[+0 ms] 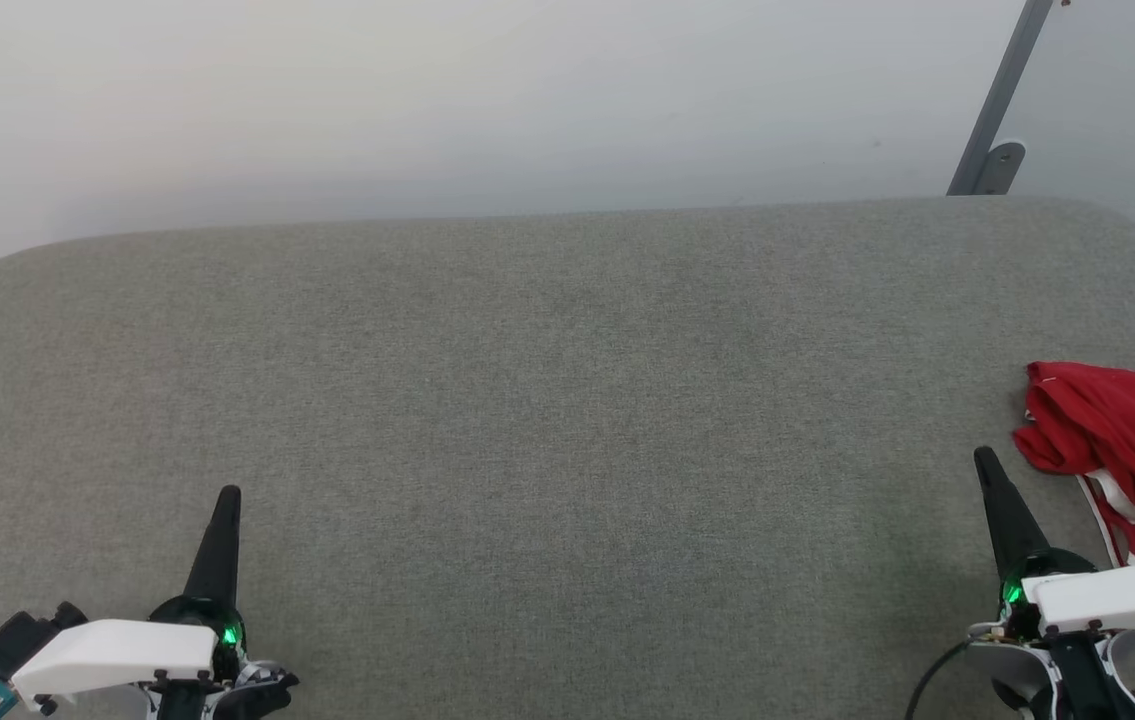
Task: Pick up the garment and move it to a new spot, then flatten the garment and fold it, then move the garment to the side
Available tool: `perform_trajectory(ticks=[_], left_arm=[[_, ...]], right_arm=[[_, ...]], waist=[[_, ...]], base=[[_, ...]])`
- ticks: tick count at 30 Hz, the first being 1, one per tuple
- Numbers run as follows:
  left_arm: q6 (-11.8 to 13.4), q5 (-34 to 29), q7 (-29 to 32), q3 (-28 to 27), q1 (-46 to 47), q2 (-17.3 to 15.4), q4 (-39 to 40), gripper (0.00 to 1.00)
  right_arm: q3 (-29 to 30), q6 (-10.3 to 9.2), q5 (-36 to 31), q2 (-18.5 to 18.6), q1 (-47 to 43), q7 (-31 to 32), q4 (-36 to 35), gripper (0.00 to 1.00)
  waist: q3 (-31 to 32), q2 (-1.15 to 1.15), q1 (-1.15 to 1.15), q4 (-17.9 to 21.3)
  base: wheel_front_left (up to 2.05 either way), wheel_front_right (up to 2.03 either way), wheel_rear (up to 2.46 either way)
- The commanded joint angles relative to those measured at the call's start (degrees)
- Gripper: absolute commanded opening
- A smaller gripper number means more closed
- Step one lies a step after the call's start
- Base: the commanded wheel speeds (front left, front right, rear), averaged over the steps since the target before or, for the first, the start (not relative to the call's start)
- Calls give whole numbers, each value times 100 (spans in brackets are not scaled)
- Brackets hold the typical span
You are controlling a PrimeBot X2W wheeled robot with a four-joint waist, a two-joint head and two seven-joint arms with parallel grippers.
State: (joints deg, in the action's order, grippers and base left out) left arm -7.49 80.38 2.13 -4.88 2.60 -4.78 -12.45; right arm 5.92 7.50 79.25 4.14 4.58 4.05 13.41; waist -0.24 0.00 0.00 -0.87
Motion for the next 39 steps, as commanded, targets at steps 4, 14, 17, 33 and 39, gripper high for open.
perform_trajectory(ticks=[4,14,17,33,39], left_arm=[[0,253,83,-38,150,18,-14,0],[1,635,197,-61,243,61,-69,0],[0,755,240,-69,267,77,-86,0],[0,1272,403,-111,404,152,-167,0],[0,1261,412,-116,396,157,-165,0]], right_arm=[[27,0,252,-22,114,58,0,0],[45,-1,656,-70,137,141,27,0],[50,0,768,-83,151,155,35,0],[69,-2,1336,-139,190,260,72,0],[68,-2,1325,-135,191,260,67,0]], waist=[[1,0,0,11],[3,0,0,37],[3,0,0,45],[7,0,0,87],[7,0,0,87]], base=[[0,0,0],[0,0,0],[0,0,0],[0,0,0],[0,0,0]])
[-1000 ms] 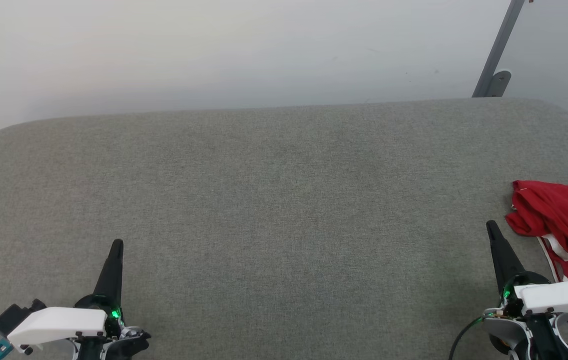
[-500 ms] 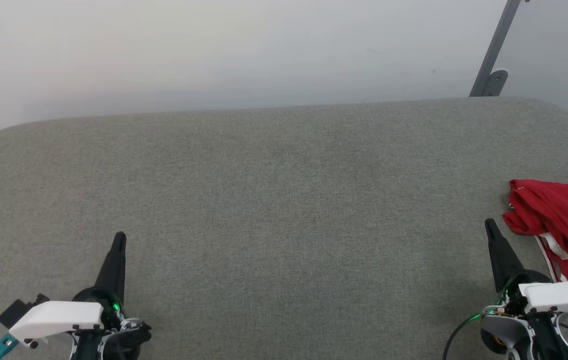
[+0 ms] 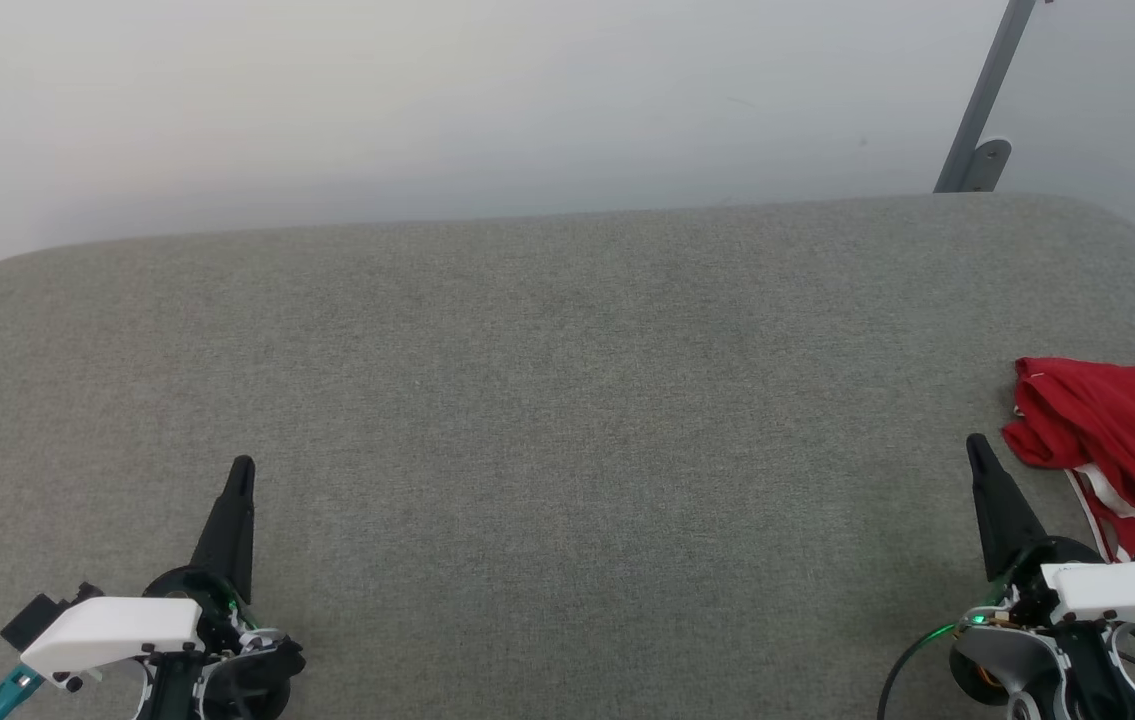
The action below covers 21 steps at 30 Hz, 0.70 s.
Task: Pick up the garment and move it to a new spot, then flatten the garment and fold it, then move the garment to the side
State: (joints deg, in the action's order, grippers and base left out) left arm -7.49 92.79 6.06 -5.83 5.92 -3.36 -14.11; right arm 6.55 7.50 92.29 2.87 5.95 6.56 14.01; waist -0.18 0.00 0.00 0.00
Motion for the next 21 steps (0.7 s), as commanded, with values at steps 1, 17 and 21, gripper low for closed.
perform_trajectory(ticks=[1,17,21], left_arm=[[0,19,20,-22,64,14,1,0],[0,2,32,-35,66,24,1,0],[1,-1,35,-38,67,27,1,0]], right_arm=[[2,-1,21,-9,54,8,8,0],[3,-1,21,-9,53,7,7,0],[1,-2,22,-9,53,8,6,0]], waist=[[0,0,0,0],[0,0,0,0],[0,0,0,0]], base=[[0,0,0],[0,0,0],[0,0,0]])
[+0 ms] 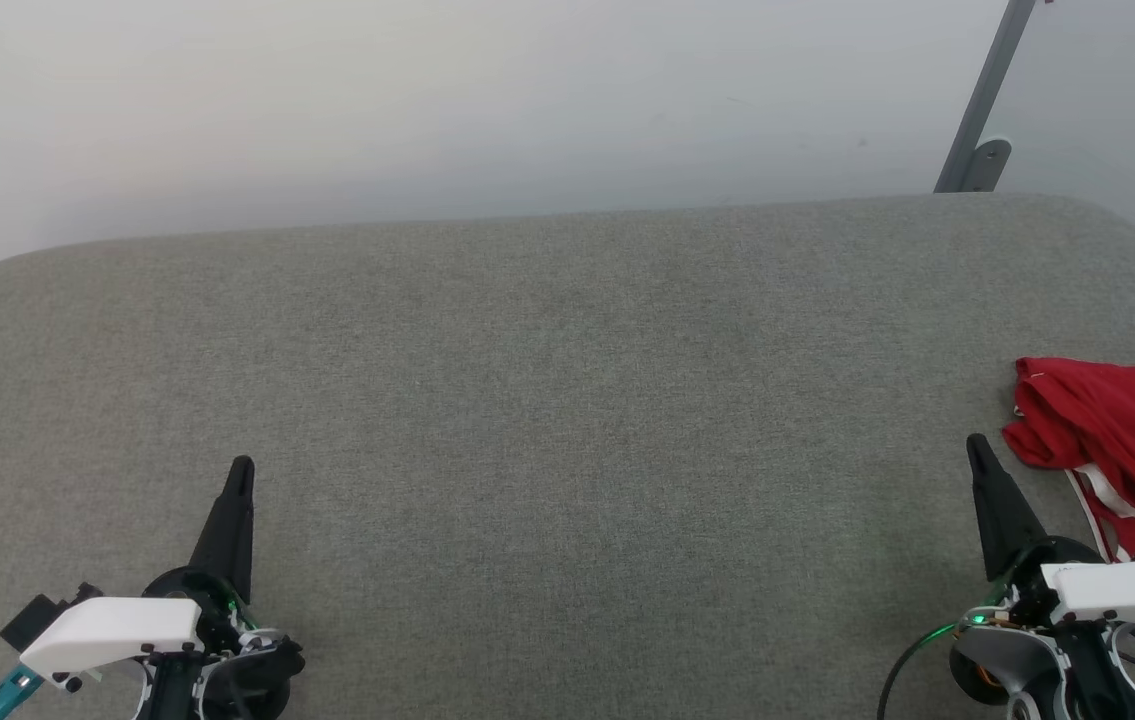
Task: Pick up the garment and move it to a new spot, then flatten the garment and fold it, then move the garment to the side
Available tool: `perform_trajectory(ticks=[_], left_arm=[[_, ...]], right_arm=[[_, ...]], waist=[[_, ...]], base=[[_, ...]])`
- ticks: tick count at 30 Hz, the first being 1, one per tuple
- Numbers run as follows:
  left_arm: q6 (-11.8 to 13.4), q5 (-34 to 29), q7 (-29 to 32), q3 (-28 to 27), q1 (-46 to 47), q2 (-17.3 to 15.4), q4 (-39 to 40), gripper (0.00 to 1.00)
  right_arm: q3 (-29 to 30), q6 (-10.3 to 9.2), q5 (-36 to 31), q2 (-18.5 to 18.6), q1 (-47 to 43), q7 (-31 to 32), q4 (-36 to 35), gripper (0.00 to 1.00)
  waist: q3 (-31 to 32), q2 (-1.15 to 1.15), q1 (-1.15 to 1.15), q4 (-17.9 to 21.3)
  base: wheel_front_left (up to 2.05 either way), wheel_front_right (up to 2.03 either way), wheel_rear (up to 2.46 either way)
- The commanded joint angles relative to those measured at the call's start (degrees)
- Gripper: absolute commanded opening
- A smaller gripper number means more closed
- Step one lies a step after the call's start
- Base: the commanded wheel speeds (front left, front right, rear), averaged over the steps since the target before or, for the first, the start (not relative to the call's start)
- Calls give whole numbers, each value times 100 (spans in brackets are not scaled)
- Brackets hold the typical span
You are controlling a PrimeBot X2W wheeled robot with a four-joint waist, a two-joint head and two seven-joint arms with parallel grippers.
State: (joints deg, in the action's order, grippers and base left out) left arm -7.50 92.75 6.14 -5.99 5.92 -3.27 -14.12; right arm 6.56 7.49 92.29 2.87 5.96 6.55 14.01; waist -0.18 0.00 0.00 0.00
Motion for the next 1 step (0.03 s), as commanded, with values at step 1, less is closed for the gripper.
perform_trajectory(ticks=[1], left_arm=[[2,2,28,-21,67,18,2,0]], right_arm=[[0,-1,22,-9,53,9,6,0]], waist=[[0,0,0,0]], base=[[0,0,0]])
